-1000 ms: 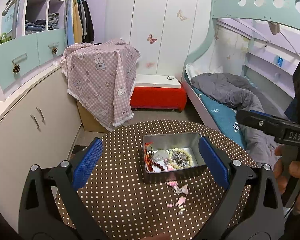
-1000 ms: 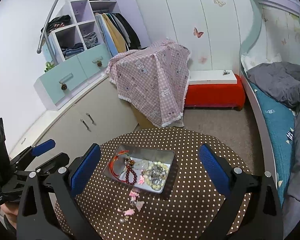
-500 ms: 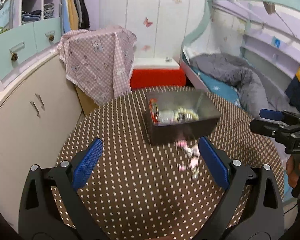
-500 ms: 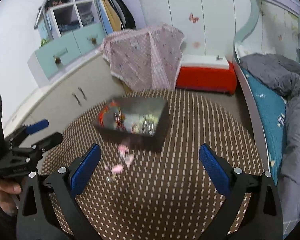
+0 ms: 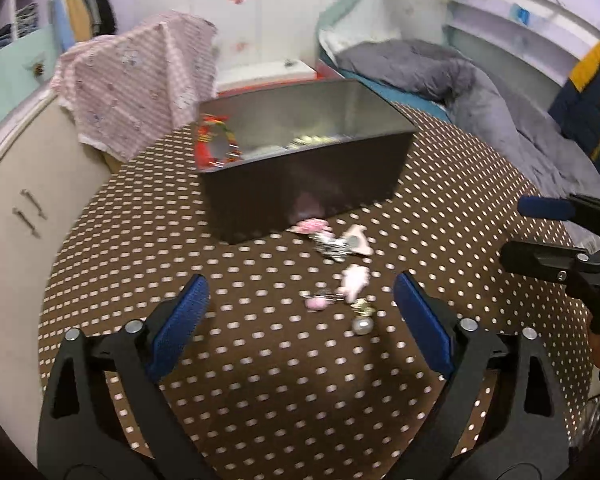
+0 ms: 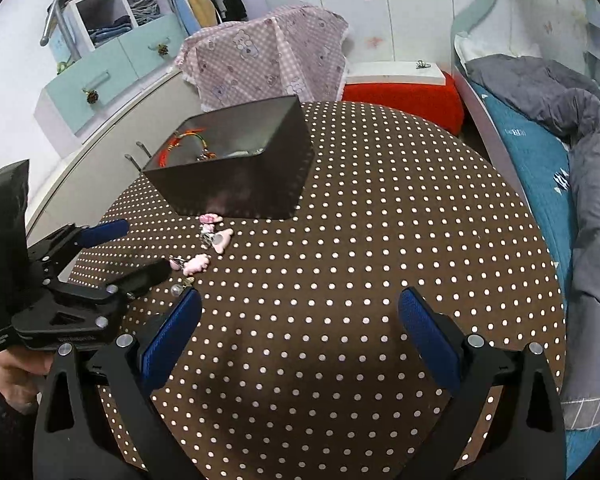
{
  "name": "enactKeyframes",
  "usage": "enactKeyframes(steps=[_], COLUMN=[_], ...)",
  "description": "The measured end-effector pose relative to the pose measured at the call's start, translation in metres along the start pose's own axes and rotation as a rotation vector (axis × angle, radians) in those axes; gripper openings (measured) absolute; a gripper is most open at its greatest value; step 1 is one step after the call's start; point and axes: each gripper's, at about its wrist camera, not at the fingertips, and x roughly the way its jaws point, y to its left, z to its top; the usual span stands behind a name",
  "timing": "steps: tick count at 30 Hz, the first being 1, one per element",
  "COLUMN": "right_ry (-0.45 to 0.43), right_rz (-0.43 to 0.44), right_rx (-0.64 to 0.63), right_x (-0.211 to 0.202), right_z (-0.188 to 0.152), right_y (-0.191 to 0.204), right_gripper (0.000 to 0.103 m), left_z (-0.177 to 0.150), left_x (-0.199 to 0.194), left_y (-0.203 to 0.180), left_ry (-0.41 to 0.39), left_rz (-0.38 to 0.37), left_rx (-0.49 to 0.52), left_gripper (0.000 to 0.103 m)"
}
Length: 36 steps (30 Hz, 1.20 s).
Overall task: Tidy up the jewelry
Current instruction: 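Grasp a white bunny charm with the left tool while the right tool grasps a silver charm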
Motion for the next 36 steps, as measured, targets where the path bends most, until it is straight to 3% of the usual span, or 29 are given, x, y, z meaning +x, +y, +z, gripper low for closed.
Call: enactKeyframes(steps=[1,4,9,25,26,27,29,32,34,36], right_ry=[0.001,0.004,0.017,0.073,0.076,0.078,0.080,0.075,0.078,0.075], right_rz=[0.002,0.002,0.008,0.087,0.092,0.097,0.091,0.105,0.119,0.119], right_rx=[0.001,-0.005,-0.027,-0.289,-0.294,-0.298,-0.320,-0.352,-0.378,-0.412], right_x=[0.000,0.003,0.011,0.060,0.062,0.062,0.065,0.066,0.069,0.075], right_z=[0.000,0.002,0.000,-0.005,-0.006,-0.007,-0.007,-0.007,-0.007,-0.006], right_y=[0.000,0.002,0.011,0.092,0.094,0.095,0.099,0.103,0.109,0.115], right_gripper=[0.095,0.095,0.095,0.092,0.092,0.092,0.092,0.087,0.074,0.068], left_z=[0.001,0.001,-0.002,-0.035,-0.035,-0.035,-0.036,-0.040,-0.043,-0.047], left_x=[0.006,0.020,0.015,-0.009,-0.010,-0.009,-0.013,-0.014,-0.016,-0.018], left_y=[-0.003,-0.004,0.010,0.047,0.047,0.048,0.051,0.062,0.066,0.069], left_ry=[0.020,0.071,0.063,0.037,0.037,0.037,0.015,0.011,0.004,0.001], left_rz=[-0.009,-0.037,-0.079,-0.030,-0.029,-0.029,0.019,-0.008,0.010,0.014], left_rx=[0.008,-0.002,-0.054,-0.163,-0.160,-0.157,-0.171,-0.221,-0.235,-0.247], left_gripper=[0.082,0.047,0.018,0.019,0.023,0.043,0.068,0.069,0.069,0.069])
